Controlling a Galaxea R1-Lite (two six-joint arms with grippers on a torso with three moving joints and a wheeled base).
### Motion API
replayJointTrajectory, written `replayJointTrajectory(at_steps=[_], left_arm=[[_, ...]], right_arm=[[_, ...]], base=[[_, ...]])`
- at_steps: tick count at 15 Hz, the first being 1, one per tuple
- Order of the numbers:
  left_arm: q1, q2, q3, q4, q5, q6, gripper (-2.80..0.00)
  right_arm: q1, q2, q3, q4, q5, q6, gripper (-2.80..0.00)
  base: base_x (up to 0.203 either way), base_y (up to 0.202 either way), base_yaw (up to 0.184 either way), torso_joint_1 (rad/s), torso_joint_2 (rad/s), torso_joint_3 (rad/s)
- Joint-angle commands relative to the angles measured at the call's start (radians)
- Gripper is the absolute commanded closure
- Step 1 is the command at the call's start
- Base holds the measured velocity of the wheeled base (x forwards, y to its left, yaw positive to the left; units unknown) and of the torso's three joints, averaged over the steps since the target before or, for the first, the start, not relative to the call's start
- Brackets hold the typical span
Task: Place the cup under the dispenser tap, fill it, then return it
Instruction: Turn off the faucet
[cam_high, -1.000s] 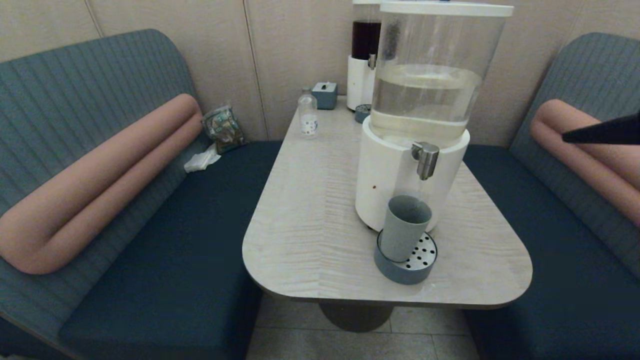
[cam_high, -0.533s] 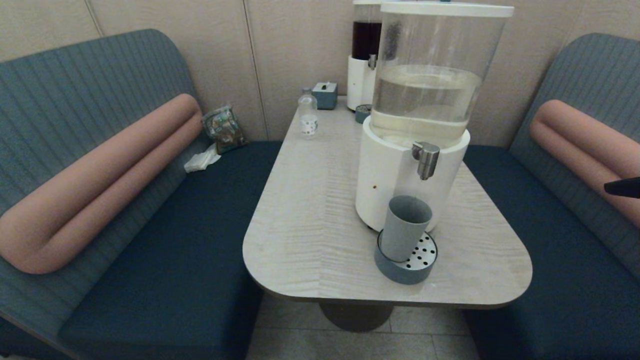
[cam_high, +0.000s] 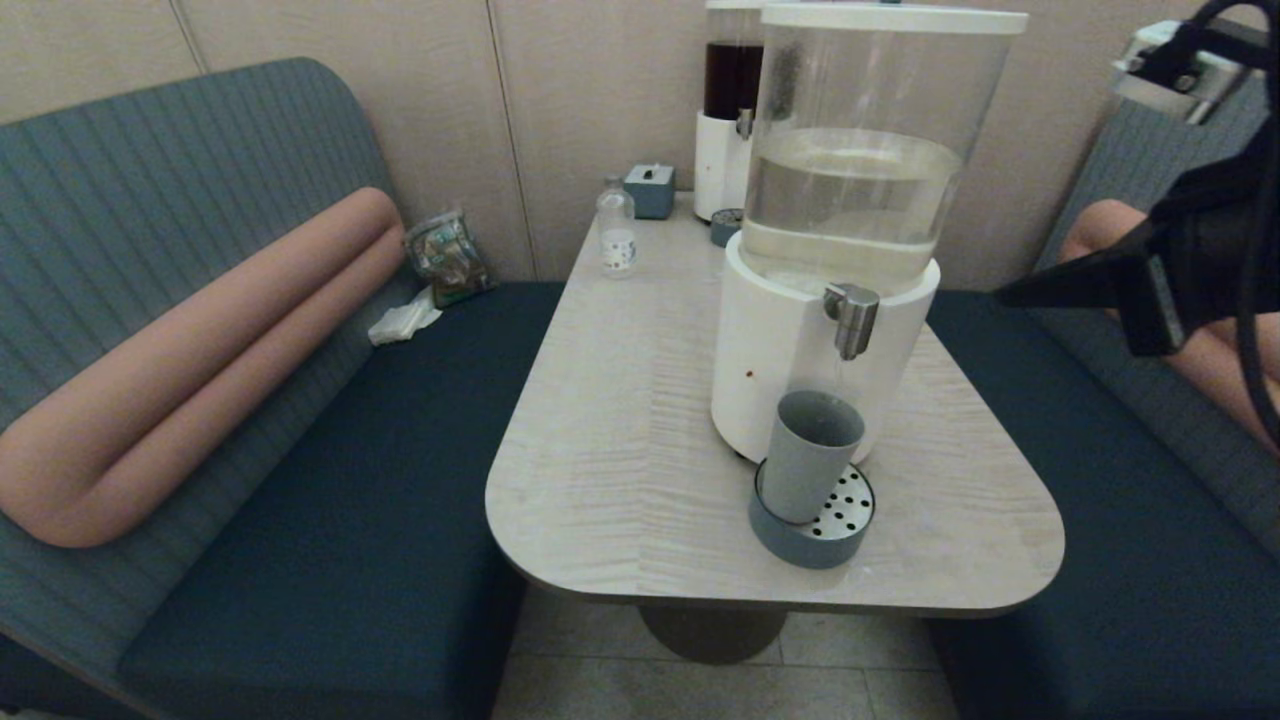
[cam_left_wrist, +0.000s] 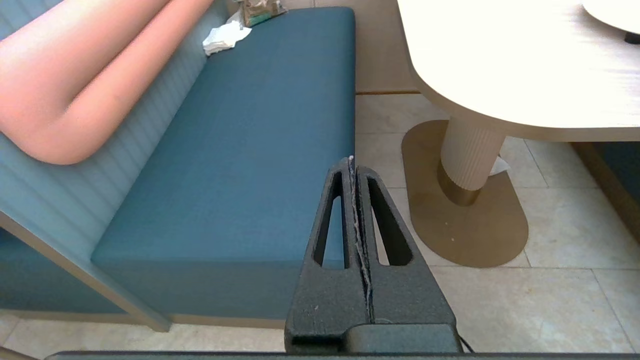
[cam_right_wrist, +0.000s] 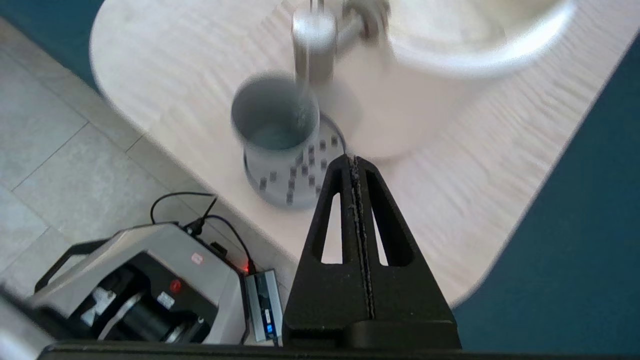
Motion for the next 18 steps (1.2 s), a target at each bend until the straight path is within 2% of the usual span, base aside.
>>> replayJointTrajectory(at_steps=[1,3,7,10,18], left_arm=[[0.0,0.002,0.001,0.0,0.0,0.0,0.0],[0.0,0.002,0.002,0.0,0.0,0.0,0.0],[0.0,0.002,0.0,0.0,0.0,0.0,0.0],[0.0,0.002,0.0,0.0,0.0,0.0,0.0],[0.0,0.002,0.0,0.0,0.0,0.0,0.0]], right_arm=[[0.023,0.142,-0.081,0.006,-0.023,0.011,0.0],[0.041,0.222,-0.169,0.012,-0.083,0.026,0.0],[0.084,0.296,-0.308,0.039,-0.119,0.03,0.0],[0.114,0.298,-0.31,0.044,-0.112,0.031,0.0],[0.128,0.334,-0.322,0.022,-0.063,0.019,0.0]], base=[[0.0,0.0,0.0,0.0,0.0,0.0],[0.0,0.0,0.0,0.0,0.0,0.0],[0.0,0.0,0.0,0.0,0.0,0.0],[0.0,0.0,0.0,0.0,0.0,0.0],[0.0,0.0,0.0,0.0,0.0,0.0]])
